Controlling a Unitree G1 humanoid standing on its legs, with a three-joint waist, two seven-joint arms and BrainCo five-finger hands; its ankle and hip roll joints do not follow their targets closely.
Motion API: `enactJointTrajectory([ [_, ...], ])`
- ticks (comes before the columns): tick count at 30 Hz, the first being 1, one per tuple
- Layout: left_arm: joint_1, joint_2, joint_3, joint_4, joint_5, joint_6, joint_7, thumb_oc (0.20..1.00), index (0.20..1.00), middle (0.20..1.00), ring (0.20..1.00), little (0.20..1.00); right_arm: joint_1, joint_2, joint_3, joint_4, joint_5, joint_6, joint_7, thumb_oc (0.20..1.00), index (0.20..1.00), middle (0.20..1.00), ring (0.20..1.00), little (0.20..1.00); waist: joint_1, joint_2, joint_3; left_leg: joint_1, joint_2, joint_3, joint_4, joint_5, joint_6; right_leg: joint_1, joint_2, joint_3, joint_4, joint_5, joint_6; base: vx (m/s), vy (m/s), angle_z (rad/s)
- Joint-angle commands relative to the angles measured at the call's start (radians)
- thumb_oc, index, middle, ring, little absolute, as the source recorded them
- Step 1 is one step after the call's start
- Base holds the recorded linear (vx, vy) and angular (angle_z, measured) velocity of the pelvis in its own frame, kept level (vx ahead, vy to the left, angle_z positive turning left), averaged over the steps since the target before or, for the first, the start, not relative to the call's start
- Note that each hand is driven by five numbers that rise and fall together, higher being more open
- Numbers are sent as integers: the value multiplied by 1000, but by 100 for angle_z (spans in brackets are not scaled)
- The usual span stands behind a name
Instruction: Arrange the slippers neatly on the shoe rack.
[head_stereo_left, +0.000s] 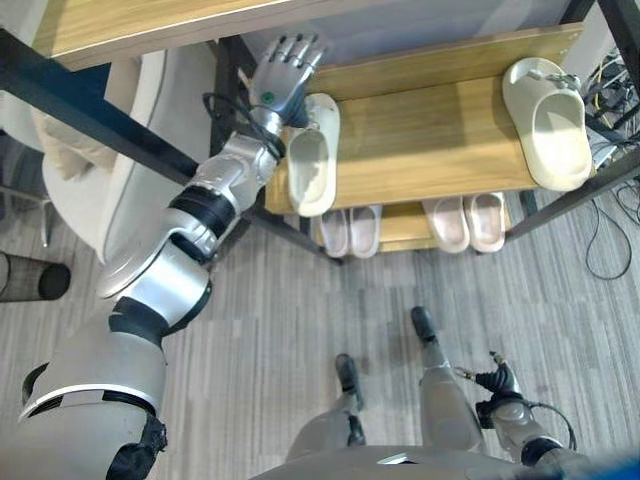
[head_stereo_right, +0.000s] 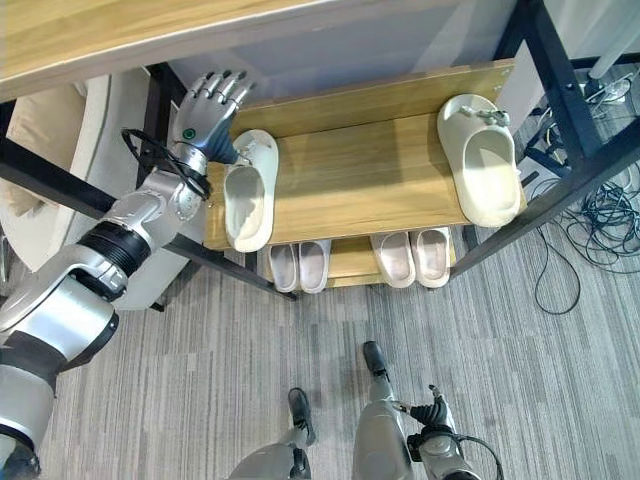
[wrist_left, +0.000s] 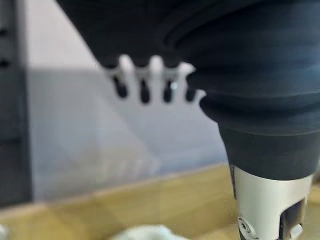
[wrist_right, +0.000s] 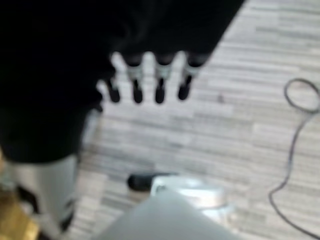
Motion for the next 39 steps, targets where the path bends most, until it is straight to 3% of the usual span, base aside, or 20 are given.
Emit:
enactJointTrajectory([
  [1, -26, 23, 70, 41, -12, -2, 39, 1000, 1000, 1000, 1000, 1000, 28, 29, -14, 11, 25, -13, -8, 1000, 1000, 1000, 1000, 1000, 24, -33, -29, -30, 23, -84, 5, 8, -66, 41, -73, -44, 80, -110, 86, -6, 3, 5],
  [14, -3, -64, 71, 165, 13, 38, 57, 1000, 1000, 1000, 1000, 1000, -8, 27, -3, 26, 19, -13, -26, 1000, 1000, 1000, 1000, 1000, 32, -42, -11, -55, 24, -89, 5, 10, -67, 19, -73, -47, 79, -107, 85, -3, 2, 2],
  [23, -95, -115, -64, 263, 245, 135, 71, 1000, 1000, 1000, 1000, 1000, -51, 25, 38, 31, 17, -34, -37, 1000, 1000, 1000, 1000, 1000, 30, -43, -9, -84, 33, -87, 5, 11, -71, -10, -64, -39, 63, -93, 87, 0, 0, 0],
  [37, -143, -122, -41, 348, 196, 172, 87, 1000, 1000, 1000, 1000, 1000, -65, 39, 82, 20, 14, -42, -35, 1000, 1000, 1000, 1000, 1000, 27, -49, -16, -119, 43, -75, 5, 22, -75, -47, -51, -34, 47, -76, 87, -6, -6, -3],
  [39, -149, -119, -55, 350, 222, 184, 89, 614, 614, 614, 614, 614, -80, 36, 84, 21, 16, -44, -34, 1000, 1000, 1000, 1000, 1000, 26, -48, -14, -122, 44, -73, 5, 22, -77, -52, -49, -33, 49, -75, 87, 0, 0, 0],
])
